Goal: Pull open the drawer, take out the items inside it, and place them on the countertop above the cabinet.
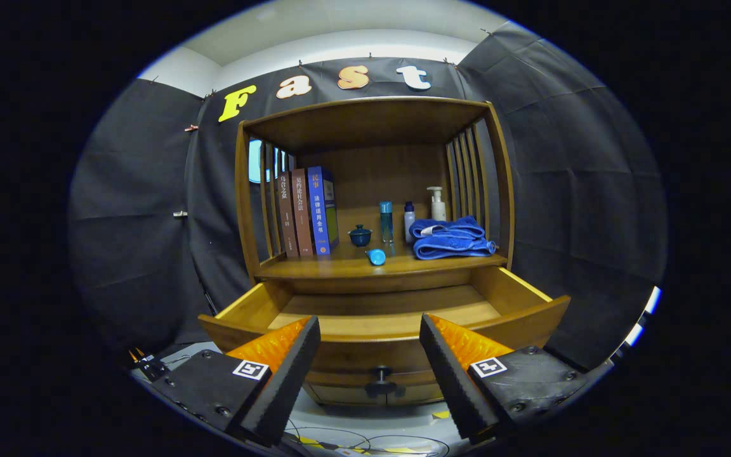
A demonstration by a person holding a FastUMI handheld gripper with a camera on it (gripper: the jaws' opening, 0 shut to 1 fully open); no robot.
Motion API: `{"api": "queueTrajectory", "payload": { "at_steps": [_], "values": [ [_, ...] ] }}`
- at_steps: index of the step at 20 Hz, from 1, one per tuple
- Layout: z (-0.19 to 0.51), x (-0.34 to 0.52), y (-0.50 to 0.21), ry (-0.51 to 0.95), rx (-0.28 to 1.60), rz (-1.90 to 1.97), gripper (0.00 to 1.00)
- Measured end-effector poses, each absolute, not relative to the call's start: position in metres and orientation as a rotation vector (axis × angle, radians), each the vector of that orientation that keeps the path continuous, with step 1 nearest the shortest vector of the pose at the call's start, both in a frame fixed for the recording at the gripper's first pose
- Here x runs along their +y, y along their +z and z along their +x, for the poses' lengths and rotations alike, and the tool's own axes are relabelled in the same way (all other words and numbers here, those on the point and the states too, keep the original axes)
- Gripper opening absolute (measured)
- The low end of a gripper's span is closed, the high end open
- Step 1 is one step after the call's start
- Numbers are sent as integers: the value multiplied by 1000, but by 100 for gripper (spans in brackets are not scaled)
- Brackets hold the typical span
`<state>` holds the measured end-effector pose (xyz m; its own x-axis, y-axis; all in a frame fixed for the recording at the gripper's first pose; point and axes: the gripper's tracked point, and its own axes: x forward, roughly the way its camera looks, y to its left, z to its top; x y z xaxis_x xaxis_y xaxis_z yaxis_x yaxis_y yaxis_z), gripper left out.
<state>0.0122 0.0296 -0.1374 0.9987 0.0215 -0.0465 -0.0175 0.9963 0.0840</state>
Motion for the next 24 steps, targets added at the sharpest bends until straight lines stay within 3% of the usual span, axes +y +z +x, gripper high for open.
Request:
{"api": "queueTrajectory", "payload": {
  "at_steps": [11, 24],
  "values": [
    [48, 38, -232, 39, 155, 99, 100],
    [83, 30, -234, -18, 119, 77, 99]
  ]
}}
